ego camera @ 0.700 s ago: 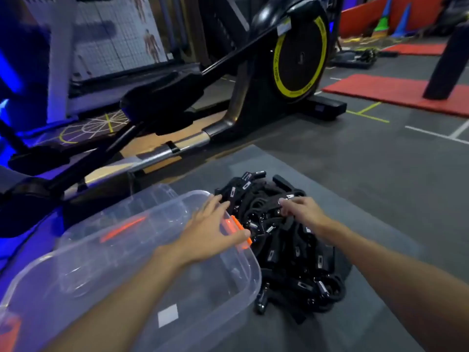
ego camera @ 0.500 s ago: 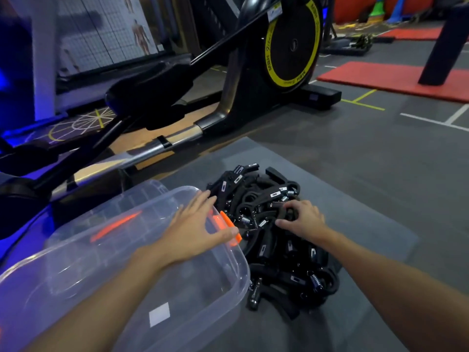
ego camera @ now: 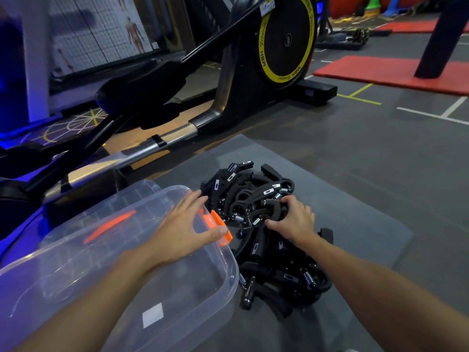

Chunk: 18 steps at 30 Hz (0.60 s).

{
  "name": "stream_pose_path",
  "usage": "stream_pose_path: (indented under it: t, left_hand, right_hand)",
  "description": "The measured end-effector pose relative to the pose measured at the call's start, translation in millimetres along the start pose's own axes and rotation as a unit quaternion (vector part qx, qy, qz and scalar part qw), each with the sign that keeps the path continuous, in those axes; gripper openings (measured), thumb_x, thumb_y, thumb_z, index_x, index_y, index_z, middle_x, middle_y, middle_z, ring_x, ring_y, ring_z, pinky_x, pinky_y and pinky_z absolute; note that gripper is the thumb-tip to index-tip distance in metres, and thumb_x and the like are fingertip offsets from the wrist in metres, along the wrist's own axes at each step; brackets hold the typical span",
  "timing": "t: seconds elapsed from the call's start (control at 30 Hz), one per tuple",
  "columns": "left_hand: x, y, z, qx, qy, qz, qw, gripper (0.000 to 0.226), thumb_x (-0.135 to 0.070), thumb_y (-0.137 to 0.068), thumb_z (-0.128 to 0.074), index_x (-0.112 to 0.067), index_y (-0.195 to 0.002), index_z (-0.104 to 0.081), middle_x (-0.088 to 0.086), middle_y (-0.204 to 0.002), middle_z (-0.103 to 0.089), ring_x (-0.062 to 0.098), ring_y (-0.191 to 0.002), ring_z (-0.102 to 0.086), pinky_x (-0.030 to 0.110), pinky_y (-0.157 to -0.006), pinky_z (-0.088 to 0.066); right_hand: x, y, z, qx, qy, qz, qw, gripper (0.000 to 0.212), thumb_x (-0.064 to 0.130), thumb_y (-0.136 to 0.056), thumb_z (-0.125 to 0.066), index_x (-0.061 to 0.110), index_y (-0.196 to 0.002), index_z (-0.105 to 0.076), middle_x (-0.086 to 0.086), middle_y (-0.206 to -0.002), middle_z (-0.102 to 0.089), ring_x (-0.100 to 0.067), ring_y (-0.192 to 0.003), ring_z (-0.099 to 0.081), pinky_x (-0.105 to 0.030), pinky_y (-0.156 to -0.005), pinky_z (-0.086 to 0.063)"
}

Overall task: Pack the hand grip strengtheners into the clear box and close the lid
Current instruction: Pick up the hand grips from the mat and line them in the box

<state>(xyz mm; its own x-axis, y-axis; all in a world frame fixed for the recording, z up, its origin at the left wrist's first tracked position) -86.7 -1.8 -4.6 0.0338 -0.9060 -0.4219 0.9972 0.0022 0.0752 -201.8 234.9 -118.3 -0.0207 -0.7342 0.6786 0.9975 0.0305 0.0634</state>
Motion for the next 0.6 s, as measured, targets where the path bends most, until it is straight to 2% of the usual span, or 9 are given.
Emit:
stream_pose_path:
  t: [0.13,0.23,0.3,0.37,0.5,0.6]
  left_hand:
    - [-3,2,3,0.007,0.013,0.009,1.000,0.114,-0.092,-0.059,-0.042,-0.029,-0.153,-0.025,-0.014,-0.163,-0.009,0.007,-0.150,-0.003,0.044,-0.121,-0.010]
    - [-10,6,12,-0.010,0.027,0.003,1.000,0.089,-0.075,-0.078,-0.055,-0.029,-0.150,-0.031,-0.009,-0.161,-0.020,0.010,-0.149,-0.014,0.043,-0.122,-0.010]
    - [-22,12,27,-0.052,0.071,-0.014,0.996,0.068,-0.053,-0.087,-0.064,-0.028,-0.146,-0.037,-0.013,-0.150,-0.035,0.007,-0.138,-0.031,0.035,-0.117,-0.023]
    - [-38,19,48,-0.097,0.124,-0.031,0.987,0.057,-0.035,-0.089,-0.069,-0.029,-0.140,-0.045,-0.016,-0.137,-0.042,0.001,-0.125,-0.040,0.027,-0.108,-0.032]
    - [-62,35,98,-0.178,0.182,-0.051,0.966,0.051,-0.022,-0.084,-0.075,-0.034,-0.129,-0.056,-0.008,-0.128,-0.055,0.005,-0.107,-0.060,0.029,-0.096,-0.050]
    - [-78,59,130,-0.214,0.212,-0.055,0.952,0.041,-0.017,-0.081,-0.078,-0.026,-0.119,-0.064,-0.004,-0.111,-0.066,0.009,-0.092,-0.066,0.025,-0.087,-0.054]
  right_hand:
    - [9,20,12,-0.018,-0.077,0.006,0.997,0.076,0.048,-0.063,-0.080,0.027,-0.128,-0.046,0.003,-0.123,-0.056,-0.024,-0.120,-0.040,-0.035,-0.095,-0.034]
    - [30,35,35,-0.022,-0.137,0.020,0.990,0.077,0.043,-0.064,-0.083,0.030,-0.129,-0.044,0.004,-0.113,-0.046,-0.025,-0.122,-0.040,-0.042,-0.102,-0.041]
    - [51,44,52,-0.023,-0.164,0.046,0.985,0.077,0.046,-0.059,-0.082,0.036,-0.125,-0.043,0.004,-0.113,-0.045,-0.023,-0.119,-0.043,-0.045,-0.100,-0.043]
    - [79,55,67,-0.016,-0.198,0.084,0.977,0.077,0.053,-0.051,-0.080,0.044,-0.117,-0.042,0.003,-0.117,-0.050,-0.020,-0.116,-0.048,-0.041,-0.098,-0.046]
    - [138,95,96,0.026,-0.264,0.176,0.948,0.078,0.054,-0.048,-0.082,0.047,-0.114,-0.041,0.006,-0.121,-0.054,-0.010,-0.109,-0.057,-0.032,-0.095,-0.049]
    - [174,138,114,0.060,-0.267,0.243,0.931,0.077,0.049,-0.051,-0.081,0.045,-0.117,-0.042,0.010,-0.119,-0.055,-0.009,-0.111,-0.056,-0.032,-0.094,-0.049]
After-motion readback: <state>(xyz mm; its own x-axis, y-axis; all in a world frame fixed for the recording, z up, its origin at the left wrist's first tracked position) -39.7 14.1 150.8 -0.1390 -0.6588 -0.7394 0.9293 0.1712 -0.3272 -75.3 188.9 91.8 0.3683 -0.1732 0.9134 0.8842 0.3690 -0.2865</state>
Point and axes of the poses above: each hand's wrist, its own y-axis away from the middle knuckle, its own z-axis out of the back of the hand, x = y × z, the point moved 9 cm from there along -y, towards the middle knuckle
